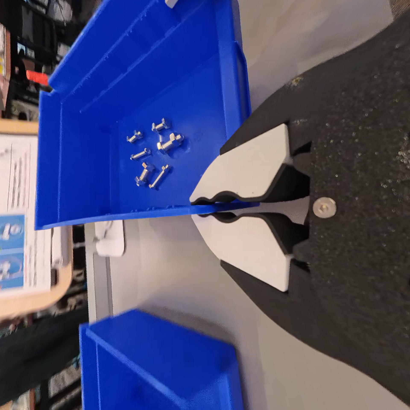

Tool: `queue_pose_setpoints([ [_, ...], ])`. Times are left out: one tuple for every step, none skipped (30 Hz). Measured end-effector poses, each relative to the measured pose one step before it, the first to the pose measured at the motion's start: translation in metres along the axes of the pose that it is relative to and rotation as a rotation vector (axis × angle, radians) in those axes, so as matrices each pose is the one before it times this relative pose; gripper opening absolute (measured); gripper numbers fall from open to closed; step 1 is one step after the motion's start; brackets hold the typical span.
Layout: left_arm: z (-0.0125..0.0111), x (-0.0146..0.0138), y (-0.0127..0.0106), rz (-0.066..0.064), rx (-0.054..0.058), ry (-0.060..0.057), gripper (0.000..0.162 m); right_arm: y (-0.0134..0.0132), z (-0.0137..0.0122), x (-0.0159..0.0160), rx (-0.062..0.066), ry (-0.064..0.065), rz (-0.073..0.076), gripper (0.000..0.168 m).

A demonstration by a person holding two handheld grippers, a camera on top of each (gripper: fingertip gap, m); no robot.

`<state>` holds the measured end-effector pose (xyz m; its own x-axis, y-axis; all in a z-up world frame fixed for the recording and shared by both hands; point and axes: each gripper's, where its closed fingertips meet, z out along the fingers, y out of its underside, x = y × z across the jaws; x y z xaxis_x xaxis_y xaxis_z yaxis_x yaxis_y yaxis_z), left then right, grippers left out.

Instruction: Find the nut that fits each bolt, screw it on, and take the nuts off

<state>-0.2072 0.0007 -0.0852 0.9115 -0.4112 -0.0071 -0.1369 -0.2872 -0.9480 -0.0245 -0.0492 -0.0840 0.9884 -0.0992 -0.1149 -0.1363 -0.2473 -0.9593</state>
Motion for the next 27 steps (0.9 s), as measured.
queue_pose_setpoints([
  [-0.00776, -0.01698, 0.00110, 0.0010, 0.0059, -0.0338, 0.002, 0.00047, 0.00427, -0.01741, 0.0056, -0.0266, -0.0058, 0.005],
  [-0.00604, -0.01611, 0.00166, -0.0059, 0.0003, -0.0312, 0.002, 0.00041, 0.00555, -0.01641, -0.0023, -0.0280, -0.0066, 0.005],
  [-0.00389, -0.01467, 0.00204, -0.0045, -0.0036, -0.0248, 0.002, 0.00032, 0.00696, -0.01422, -0.0090, -0.0283, -0.0061, 0.005],
  [-0.00216, -0.01283, 0.00256, -0.0044, -0.0058, -0.0201, 0.002, 0.00068, 0.00801, -0.01215, -0.0112, -0.0288, -0.0012, 0.005],
  [-0.00082, -0.01084, 0.00337, -0.0080, -0.0067, -0.0175, 0.003, 0.00112, 0.00855, -0.00997, -0.0155, -0.0245, -0.0044, 0.005],
  [0.00040, -0.00859, 0.00439, -0.0100, -0.0098, -0.0127, 0.003, 0.00107, 0.00786, -0.00762, -0.0157, -0.0178, -0.0069, 0.004],
  [0.00131, -0.00658, 0.00518, -0.0105, -0.0110, -0.0074, 0.003, 0.00082, 0.00645, -0.00596, -0.0111, -0.0163, 0.0001, 0.004],
  [0.00176, -0.00501, 0.00556, -0.0051, -0.0099, -0.0050, 0.003, 0.00188, 0.00539, -0.00423, -0.0120, -0.0095, -0.0059, 0.004],
  [0.00202, -0.00362, 0.00568, -0.0048, -0.0082, -0.0037, 0.003, 0.00296, 0.00422, -0.00296, -0.0123, -0.0038, -0.0143, 0.004],
  [0.00209, -0.00260, 0.00580, -0.0045, -0.0089, -0.0028, 0.003, 0.00377, 0.00335, -0.00199, -0.0078, -0.0036, -0.0069, 0.004],
  [0.00223, -0.00190, 0.00566, -0.0029, -0.0093, -0.0016, 0.003, 0.00495, 0.00313, -0.00135, -0.0118, -0.0047, -0.0031, 0.004],
  [0.00227, -0.00121, 0.00581, -0.0029, -0.0133, 0.0014, 0.003, 0.00565, 0.00311, -0.00044, -0.0152, -0.0061, 0.0009, 0.005],
  [0.00158, -0.00079, 0.00395, 0.0008, -0.0061, 0.0004, 0.004, 0.00591, 0.00317, 0.00012, -0.0172, -0.0066, 0.0028, 0.005],
  [-0.00045, -0.00041, -0.00102, 0.0126, 0.0153, -0.0046, 0.003, 0.00125, 0.00103, -0.00028, 0.0122, -0.0136, 0.0035, 0.006],
  [-0.00015, 0.00050, -0.00013, 0.0050, -0.0036, 0.0001, 0.004, -0.00016, -0.00013, 0.00015, 0.0073, -0.0090, 0.0023, 0.006],
  [0.00038, 0.00053, 0.00024, -0.0041, -0.0050, 0.0075, 0.004, 0.00007, 0.00020, 0.00009, -0.0066, -0.0090, -0.0068, 0.007],
  [0.00018, 0.00153, 0.00085, -0.0004, -0.0093, 0.0199, 0.006, 0.00027, 0.00036, 0.00087, -0.0069, -0.0075, -0.0170, 0.007],
  [-0.00187, 0.00307, 0.00072, -0.0076, -0.0086, 0.0408, 0.008, 0.00041, -0.00016, 0.00128, -0.0014, -0.0149, -0.0065, 0.008],
  [-0.00454, 0.00419, 0.00101, -0.0254, -0.0082, 0.0607, 0.012, 0.00169, -0.00103, -0.00045, -0.0066, -0.0337, 0.0145, 0.011],
  [-0.00747, 0.00371, 0.00095, -0.0335, -0.0078, 0.0648, 0.022, 0.00315, -0.00194, -0.00177, -0.0132, -0.0446, 0.0229, 0.027],
  [-0.01057, -0.00004, -0.00013, -0.0262, -0.0033, 0.0410, 0.033, 0.00303, -0.00379, -0.00019, -0.0044, -0.0309, 0.0202, 0.043],
  [-0.01348, -0.00541, -0.00321, -0.0078, 0.0184, 0.0074, 0.042, 0.00289, -0.00581, 0.00075, 0.0054, -0.0207, 0.0070, 0.045],
  [-0.01411, -0.01060, -0.00640, 0.0095, 0.0342, -0.0131, 0.042, 0.00109, -0.00668, 0.00084, 0.0185, -0.0160, -0.0046, 0.045],
  [-0.01191, -0.01830, -0.00826, 0.0180, 0.0308, -0.0380, 0.042, -0.00333, -0.00804, -0.00162, 0.0378, -0.0280, -0.0056, 0.045],
  [-0.00740, -0.02771, -0.00873, 0.0136, 0.0202, -0.0662, 0.042, -0.00807, -0.00923, -0.00116, 0.0639, -0.0169, -0.0152, 0.043],
  [-0.00069, -0.03232, -0.00758, 0.0068, 0.0044, -0.0638, 0.041, -0.01089, -0.00871, 0.00027, 0.0728, 0.0016, -0.0247, 0.041],
  [0.00637, -0.03560, -0.00513, 0.0018, -0.0172, -0.0621, 0.039, -0.01026, -0.00657, 0.00049, 0.0618, 0.0055, -0.0352, 0.038],
])
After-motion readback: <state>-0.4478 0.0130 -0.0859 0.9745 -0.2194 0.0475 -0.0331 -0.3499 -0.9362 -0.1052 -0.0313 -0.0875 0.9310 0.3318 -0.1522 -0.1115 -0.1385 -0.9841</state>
